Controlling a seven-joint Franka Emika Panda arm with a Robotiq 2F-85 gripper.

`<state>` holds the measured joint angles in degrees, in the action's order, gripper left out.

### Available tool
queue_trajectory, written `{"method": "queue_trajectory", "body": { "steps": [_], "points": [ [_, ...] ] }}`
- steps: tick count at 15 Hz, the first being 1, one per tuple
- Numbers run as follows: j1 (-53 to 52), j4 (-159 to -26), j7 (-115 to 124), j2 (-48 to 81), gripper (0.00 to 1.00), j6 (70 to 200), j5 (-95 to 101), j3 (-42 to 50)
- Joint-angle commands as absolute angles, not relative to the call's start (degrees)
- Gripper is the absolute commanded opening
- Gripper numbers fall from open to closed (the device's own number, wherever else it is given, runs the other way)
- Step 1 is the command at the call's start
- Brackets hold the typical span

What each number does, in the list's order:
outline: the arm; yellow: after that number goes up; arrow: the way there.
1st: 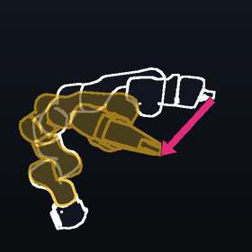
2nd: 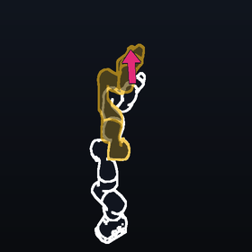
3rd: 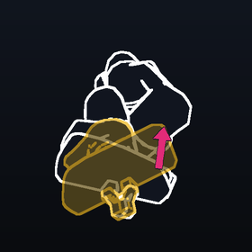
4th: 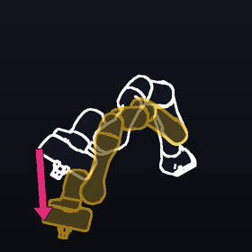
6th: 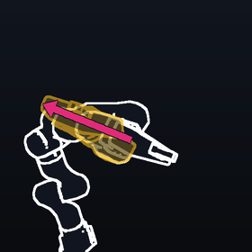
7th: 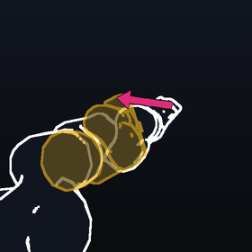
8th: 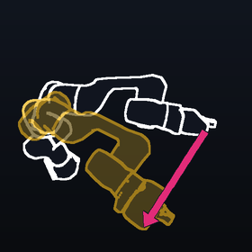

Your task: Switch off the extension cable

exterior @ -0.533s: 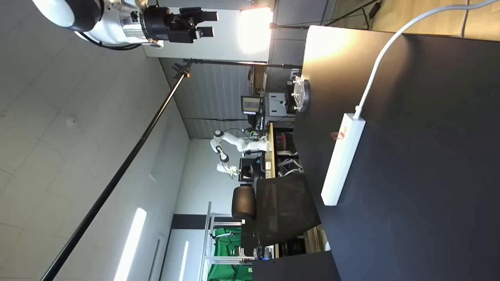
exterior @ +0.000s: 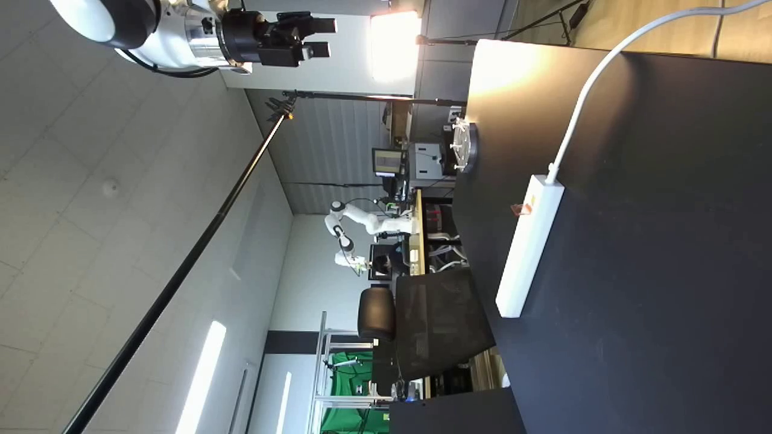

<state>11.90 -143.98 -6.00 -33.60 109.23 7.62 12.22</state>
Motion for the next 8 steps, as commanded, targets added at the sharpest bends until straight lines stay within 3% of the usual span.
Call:
{"method": "queue_trajectory", "body": {
  "steps": [1,8],
  "points": [
    [11.99,-143.88,-6.06,-33.56,1.0,109.13,7.56,12.14],
    [9.7,-142.73,-9.97,-30.27,1.0,113.35,5.0,13.2]
  ]
}}
